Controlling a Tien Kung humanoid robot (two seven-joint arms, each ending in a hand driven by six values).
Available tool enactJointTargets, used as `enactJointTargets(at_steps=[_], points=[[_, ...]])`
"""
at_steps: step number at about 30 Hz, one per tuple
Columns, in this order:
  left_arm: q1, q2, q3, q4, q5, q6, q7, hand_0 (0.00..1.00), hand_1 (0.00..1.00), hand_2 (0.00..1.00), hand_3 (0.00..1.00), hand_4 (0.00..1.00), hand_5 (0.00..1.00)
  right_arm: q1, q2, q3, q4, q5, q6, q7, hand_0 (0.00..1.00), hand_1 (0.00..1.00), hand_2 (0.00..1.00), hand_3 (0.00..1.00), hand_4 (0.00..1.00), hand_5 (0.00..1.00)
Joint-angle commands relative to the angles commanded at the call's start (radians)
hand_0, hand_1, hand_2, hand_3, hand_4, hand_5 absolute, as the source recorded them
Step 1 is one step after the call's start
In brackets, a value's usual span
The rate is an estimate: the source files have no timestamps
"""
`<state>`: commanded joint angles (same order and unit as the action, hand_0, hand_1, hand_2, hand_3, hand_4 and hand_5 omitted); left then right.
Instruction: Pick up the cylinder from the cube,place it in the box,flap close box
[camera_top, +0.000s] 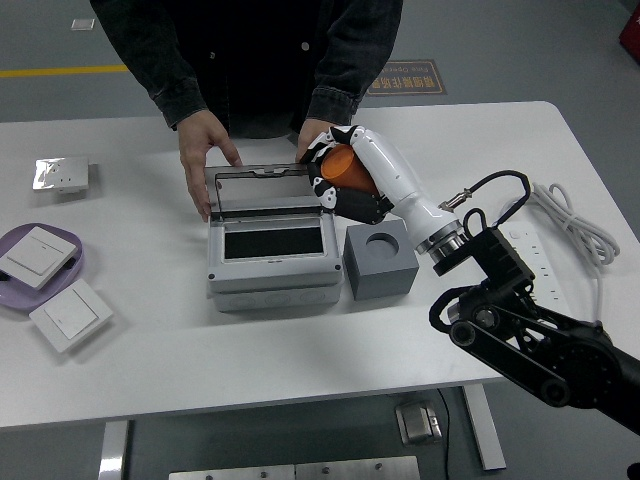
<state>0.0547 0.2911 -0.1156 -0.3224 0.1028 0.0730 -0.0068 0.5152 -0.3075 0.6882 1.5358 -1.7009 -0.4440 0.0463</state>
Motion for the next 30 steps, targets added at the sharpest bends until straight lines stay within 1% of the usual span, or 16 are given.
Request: enactJointTargets(at_steps=[2, 3, 5, 8, 9, 10, 12, 14, 15, 18, 22, 25, 30], points=[[0.001, 0.000, 0.001, 0.000, 0.000, 0.000, 0.000, 0.613, 0.624, 0.595, 0.620, 0.693, 0.237, 0.006, 0.009, -0.009, -0.007, -0.020, 0.002, 0.010, 0.002, 0.087, 0.375, 0.434, 0.262, 0.002], [0.001, 0.000, 0.001, 0.000, 0.000, 0.000, 0.000, 0.613, 0.624, 0.595, 0.620, 0.693, 0.238, 0.008, 0.013, -0.013, -0.010, -0.028, 0.003, 0.013, 0.002, 0.084, 0.337, 0.386, 0.225, 0.002], [0.001, 0.000, 0.000, 0.000, 0.001, 0.000, 0.000, 0.613, 0.624, 0.595, 0.620, 0.693, 0.238, 0.014, 0.020, -0.017, -0.013, -0.041, 0.010, 0.012, 0.002, 0.084, 0.337, 0.386, 0.225, 0.002], [0.001, 0.000, 0.000, 0.000, 0.001, 0.000, 0.000, 0.613, 0.624, 0.595, 0.620, 0.693, 0.238, 0.023, 0.028, -0.022, -0.016, -0.057, 0.025, 0.002, 0.002, 0.084, 0.337, 0.386, 0.225, 0.002], [0.001, 0.000, 0.000, 0.000, 0.000, 0.000, 0.000, 0.612, 0.624, 0.596, 0.621, 0.694, 0.238, 0.026, 0.029, -0.024, -0.017, -0.062, 0.031, -0.004, 0.002, 0.081, 0.302, 0.346, 0.184, 0.015], [0.001, 0.000, 0.000, 0.000, -0.001, 0.000, 0.000, 0.612, 0.624, 0.596, 0.621, 0.694, 0.238, 0.030, 0.032, -0.026, -0.018, -0.071, 0.040, -0.015, 0.002, 0.081, 0.302, 0.346, 0.184, 0.015], [0.001, 0.001, 0.001, 0.000, -0.002, 0.000, 0.000, 0.612, 0.624, 0.596, 0.621, 0.694, 0.238, 0.041, 0.038, -0.032, -0.020, -0.097, 0.068, -0.047, 0.002, 0.081, 0.302, 0.346, 0.184, 0.015], [0.000, 0.001, 0.001, 0.000, -0.003, 0.000, 0.001, 0.612, 0.624, 0.596, 0.621, 0.694, 0.238, 0.057, 0.046, -0.038, -0.024, -0.133, 0.108, -0.089, 0.002, 0.081, 0.302, 0.346, 0.184, 0.015], [0.000, 0.001, 0.001, 0.000, -0.003, 0.000, 0.001, 0.614, 0.624, 0.595, 0.621, 0.694, 0.238, 0.065, 0.049, -0.041, -0.025, -0.149, 0.125, -0.109, 0.002, 0.073, 0.247, 0.315, 0.160, 0.059], [-0.001, 0.003, 0.001, 0.000, -0.003, -0.001, 0.001, 0.614, 0.624, 0.595, 0.621, 0.694, 0.238, 0.098, 0.059, -0.057, -0.029, -0.198, 0.187, -0.178, 0.002, 0.073, 0.247, 0.315, 0.160, 0.059], [-0.004, 0.005, 0.001, 0.000, -0.004, -0.001, 0.000, 0.613, 0.624, 0.595, 0.620, 0.693, 0.237, 0.138, 0.071, -0.082, -0.031, -0.241, 0.256, -0.265, 0.002, 0.070, 0.232, 0.308, 0.152, 0.064], [-0.003, 0.006, 0.001, 0.000, -0.004, -0.001, 0.000, 0.613, 0.624, 0.595, 0.620, 0.693, 0.237, 0.161, 0.079, -0.097, -0.031, -0.256, 0.292, -0.324, 0.002, 0.070, 0.232, 0.308, 0.152, 0.064], [0.000, 0.003, 0.008, 0.000, -0.008, 0.000, 0.001, 0.613, 0.624, 0.596, 0.621, 0.694, 0.238, 0.194, 0.092, -0.124, -0.031, -0.266, 0.330, -0.374, 0.002, 0.072, 0.227, 0.306, 0.157, 0.072]])
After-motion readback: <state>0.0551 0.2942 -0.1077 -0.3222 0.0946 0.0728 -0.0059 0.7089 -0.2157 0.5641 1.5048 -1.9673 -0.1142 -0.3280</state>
